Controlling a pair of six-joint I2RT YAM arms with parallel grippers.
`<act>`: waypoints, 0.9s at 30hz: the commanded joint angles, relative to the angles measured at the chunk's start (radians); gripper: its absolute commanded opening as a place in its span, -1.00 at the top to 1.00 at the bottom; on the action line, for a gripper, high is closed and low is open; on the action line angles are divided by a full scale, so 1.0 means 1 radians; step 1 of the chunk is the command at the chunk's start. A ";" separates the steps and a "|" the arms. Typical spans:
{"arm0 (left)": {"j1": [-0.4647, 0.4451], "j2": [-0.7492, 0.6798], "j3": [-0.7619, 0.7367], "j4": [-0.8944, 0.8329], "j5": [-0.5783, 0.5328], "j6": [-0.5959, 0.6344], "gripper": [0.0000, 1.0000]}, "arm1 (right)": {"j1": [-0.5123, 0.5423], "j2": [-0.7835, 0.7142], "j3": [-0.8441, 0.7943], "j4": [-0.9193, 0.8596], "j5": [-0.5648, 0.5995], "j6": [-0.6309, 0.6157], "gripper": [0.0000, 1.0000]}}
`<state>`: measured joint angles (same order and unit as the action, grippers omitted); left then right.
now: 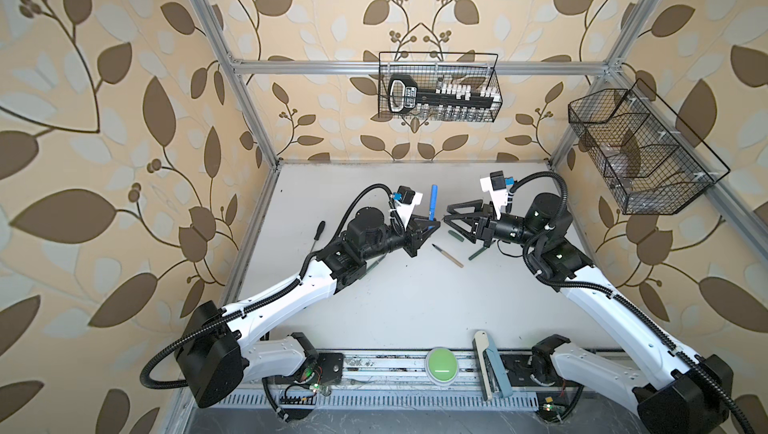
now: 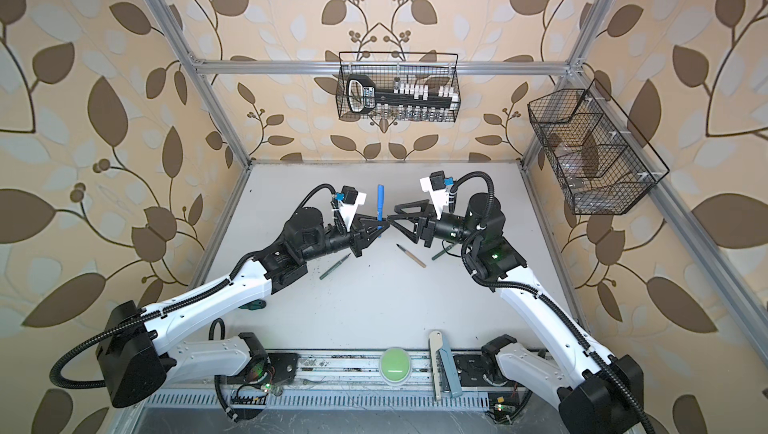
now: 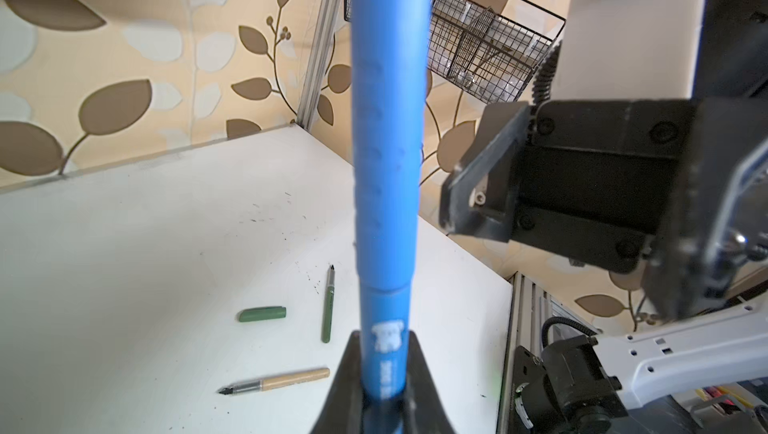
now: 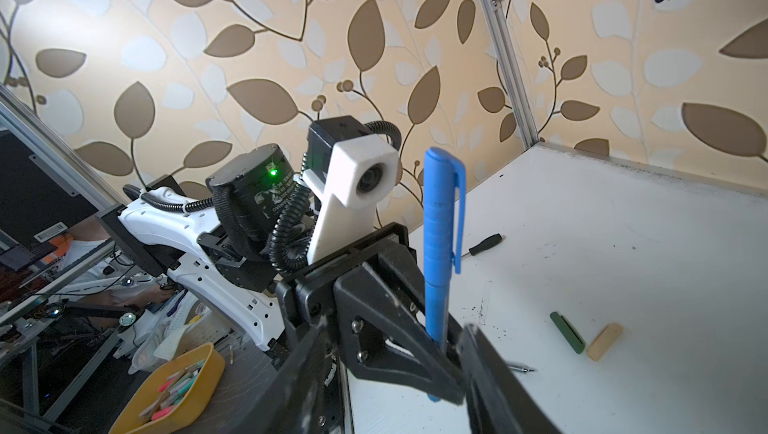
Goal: Insert the pens into the pen caps
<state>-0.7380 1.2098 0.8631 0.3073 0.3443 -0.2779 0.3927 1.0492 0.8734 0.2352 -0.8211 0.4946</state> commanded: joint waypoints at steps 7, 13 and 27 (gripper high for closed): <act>0.002 0.016 0.042 0.001 0.062 -0.011 1.00 | -0.006 0.101 0.138 -0.028 -0.064 -0.045 -0.16; 0.000 0.013 0.035 0.004 0.067 -0.014 1.00 | -0.005 0.157 0.200 -0.057 -0.053 -0.067 -0.17; -0.001 -0.016 0.031 -0.016 0.051 0.011 1.00 | -0.017 0.200 0.267 -0.237 0.080 -0.143 -0.18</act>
<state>-0.7387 1.2297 0.8619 0.2634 0.3820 -0.2901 0.3809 1.2480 1.1072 0.0372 -0.7841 0.3801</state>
